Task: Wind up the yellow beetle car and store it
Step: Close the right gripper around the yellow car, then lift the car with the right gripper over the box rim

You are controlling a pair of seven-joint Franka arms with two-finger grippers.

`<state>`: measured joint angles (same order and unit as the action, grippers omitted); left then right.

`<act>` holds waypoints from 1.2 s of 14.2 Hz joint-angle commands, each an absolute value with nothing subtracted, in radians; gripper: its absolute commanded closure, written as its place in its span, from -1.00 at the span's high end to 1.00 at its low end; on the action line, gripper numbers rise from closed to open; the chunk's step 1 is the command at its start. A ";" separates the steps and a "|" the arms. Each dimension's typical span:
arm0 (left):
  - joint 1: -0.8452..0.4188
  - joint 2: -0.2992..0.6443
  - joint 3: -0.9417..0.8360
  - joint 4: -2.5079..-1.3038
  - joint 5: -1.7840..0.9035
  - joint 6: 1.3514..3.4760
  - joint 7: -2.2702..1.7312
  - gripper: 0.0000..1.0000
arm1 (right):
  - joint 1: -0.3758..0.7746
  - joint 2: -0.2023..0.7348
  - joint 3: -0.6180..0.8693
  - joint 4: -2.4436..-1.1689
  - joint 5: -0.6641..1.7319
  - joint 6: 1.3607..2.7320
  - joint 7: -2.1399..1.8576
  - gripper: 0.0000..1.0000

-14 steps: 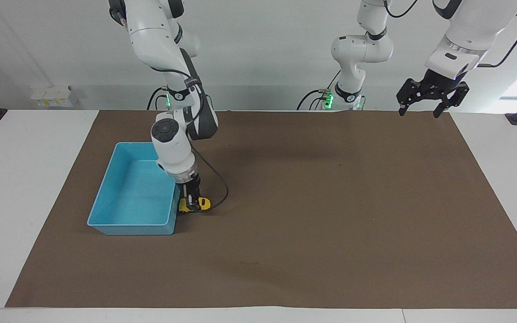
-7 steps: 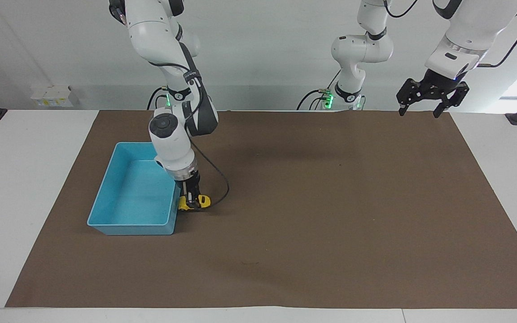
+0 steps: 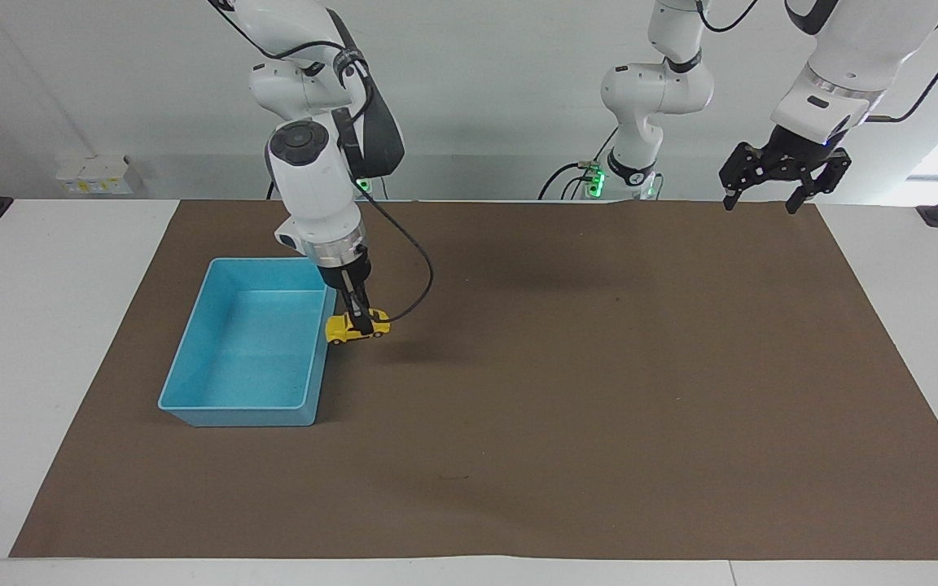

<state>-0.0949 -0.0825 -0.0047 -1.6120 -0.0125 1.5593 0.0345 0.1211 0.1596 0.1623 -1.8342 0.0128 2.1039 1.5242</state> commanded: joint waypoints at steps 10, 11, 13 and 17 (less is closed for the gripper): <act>-0.074 -0.097 -0.015 -1.614 -0.028 1.545 0.052 1.00 | 0.003 0.144 0.167 -1.836 0.158 1.999 0.985 -1.00; -0.074 -0.097 -0.015 -1.614 -0.028 1.545 0.052 1.00 | -0.008 0.143 0.167 -1.835 0.160 1.988 0.929 -1.00; -0.074 -0.097 -0.015 -1.614 -0.028 1.545 0.052 1.00 | -0.038 0.143 0.166 -1.835 0.160 1.958 0.795 -1.00; -0.074 -0.097 -0.015 -1.614 -0.028 1.545 0.052 1.00 | -0.112 0.143 0.164 -1.836 0.155 1.928 0.544 -1.00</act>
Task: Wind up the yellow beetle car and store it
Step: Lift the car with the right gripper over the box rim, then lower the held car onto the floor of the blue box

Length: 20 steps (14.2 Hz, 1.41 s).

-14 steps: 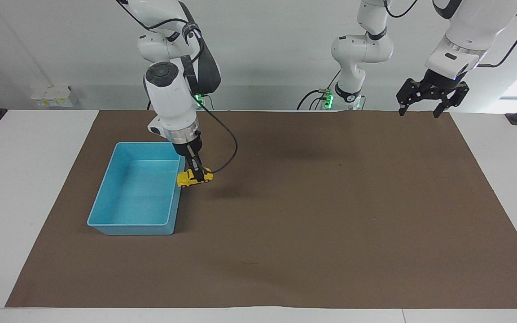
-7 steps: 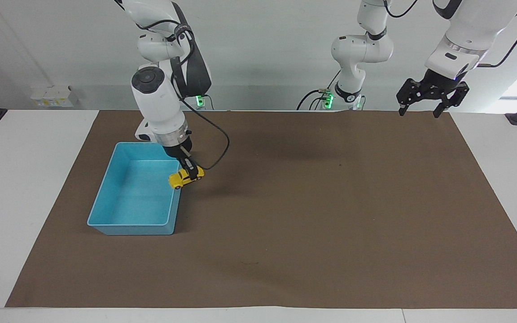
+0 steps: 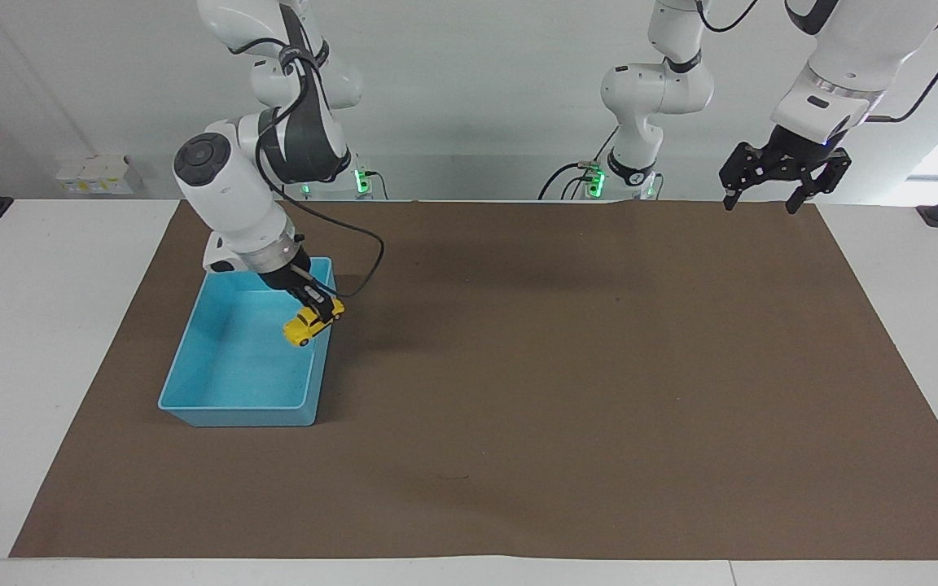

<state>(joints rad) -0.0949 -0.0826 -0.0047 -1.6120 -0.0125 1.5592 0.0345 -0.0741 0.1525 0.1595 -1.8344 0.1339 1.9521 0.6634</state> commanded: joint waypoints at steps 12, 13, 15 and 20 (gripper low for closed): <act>-0.074 -0.097 -0.015 -1.614 -0.028 1.545 0.052 1.00 | -0.208 0.101 0.161 -1.948 -0.002 1.960 0.080 -1.00; -0.074 -0.097 -0.015 -1.614 -0.028 1.545 0.052 1.00 | -0.224 0.104 0.161 -1.977 -0.002 2.003 0.039 -1.00; -0.074 -0.097 -0.015 -1.614 -0.026 1.545 0.052 1.00 | -0.238 0.103 0.163 -2.031 0.000 2.068 -0.029 -1.00; -0.074 -0.097 -0.015 -1.614 -0.028 1.545 0.052 1.00 | -0.242 0.084 0.163 -2.091 0.003 2.123 -0.110 -1.00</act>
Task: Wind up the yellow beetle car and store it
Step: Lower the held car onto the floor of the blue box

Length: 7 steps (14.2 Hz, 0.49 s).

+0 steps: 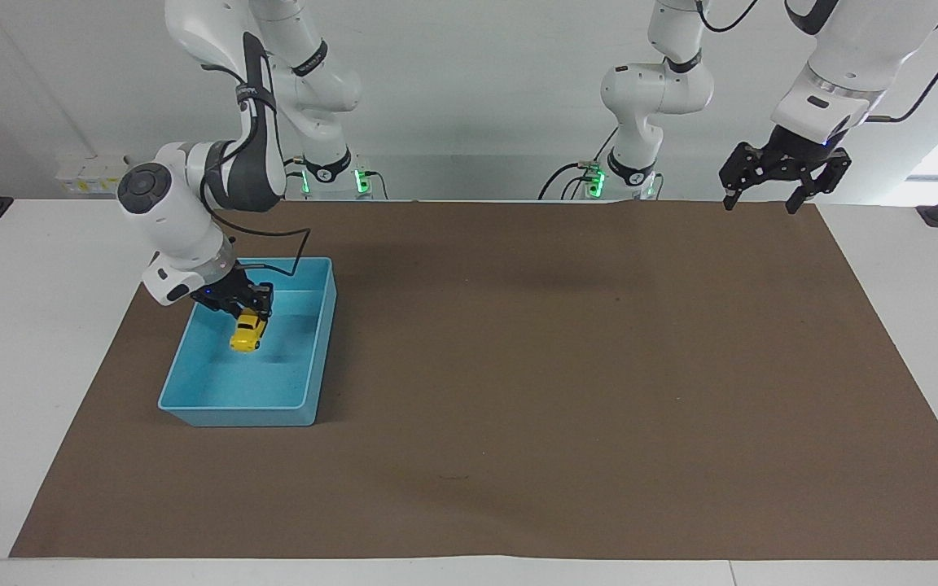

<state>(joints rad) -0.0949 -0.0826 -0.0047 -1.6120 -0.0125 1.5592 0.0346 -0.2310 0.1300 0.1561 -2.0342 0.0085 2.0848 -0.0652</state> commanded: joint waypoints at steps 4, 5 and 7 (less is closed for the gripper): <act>-0.074 -0.097 -0.015 -1.614 -0.028 1.545 0.052 1.00 | -0.241 0.049 0.163 -2.164 0.009 2.198 -0.181 -1.00; -0.074 -0.097 -0.015 -1.614 -0.028 1.545 0.052 1.00 | -0.241 0.049 0.164 -2.166 0.009 2.198 -0.195 -1.00; -0.074 -0.097 -0.015 -1.614 -0.028 1.545 0.052 1.00 | -0.242 0.070 0.164 -2.174 0.014 2.224 -0.204 -1.00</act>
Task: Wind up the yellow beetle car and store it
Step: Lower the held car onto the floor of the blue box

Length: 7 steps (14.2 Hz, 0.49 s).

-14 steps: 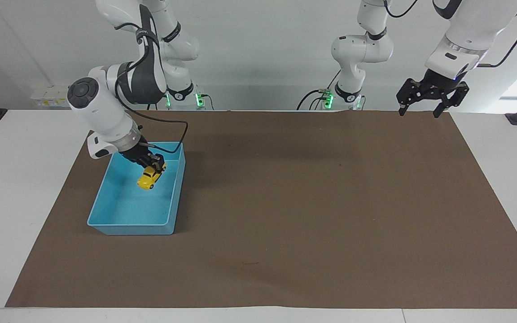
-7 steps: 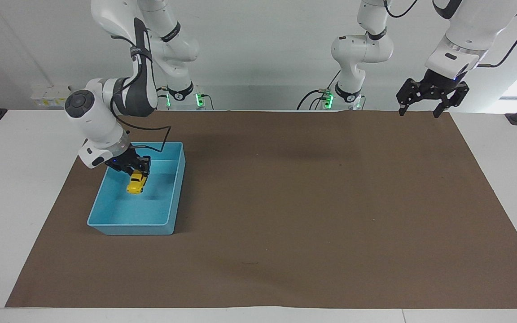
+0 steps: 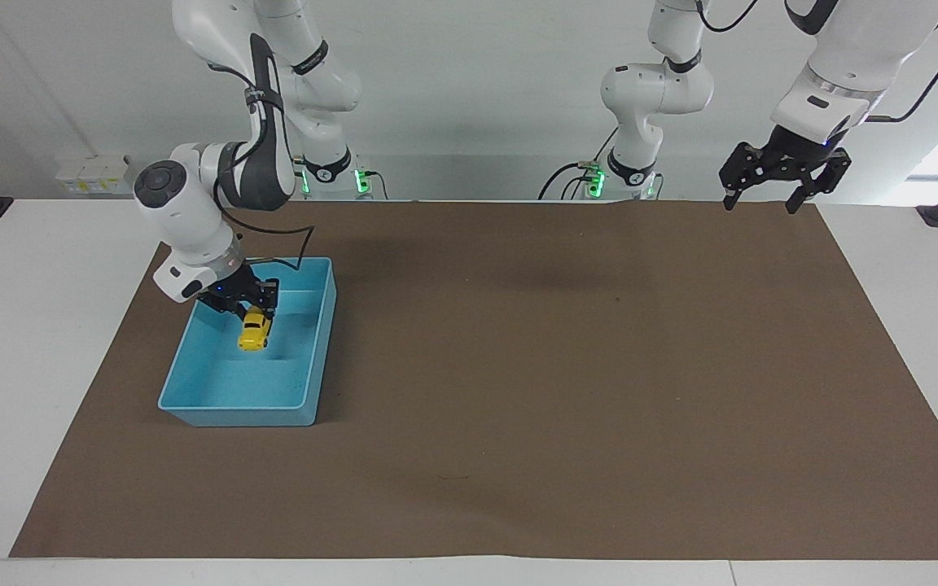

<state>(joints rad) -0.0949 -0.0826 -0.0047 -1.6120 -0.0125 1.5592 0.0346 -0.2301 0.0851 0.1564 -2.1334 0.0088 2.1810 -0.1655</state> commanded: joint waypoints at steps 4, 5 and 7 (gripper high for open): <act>-0.074 -0.097 -0.015 -1.614 -0.028 1.545 0.052 1.00 | -0.241 0.077 0.164 -2.235 0.017 2.313 -0.221 -1.00; -0.074 -0.097 -0.015 -1.614 -0.028 1.545 0.052 1.00 | -0.241 0.084 0.164 -2.235 0.017 2.313 -0.221 -1.00; -0.074 -0.097 -0.015 -1.614 -0.028 1.545 0.052 1.00 | -0.241 0.100 0.164 -2.241 0.018 2.339 -0.221 -1.00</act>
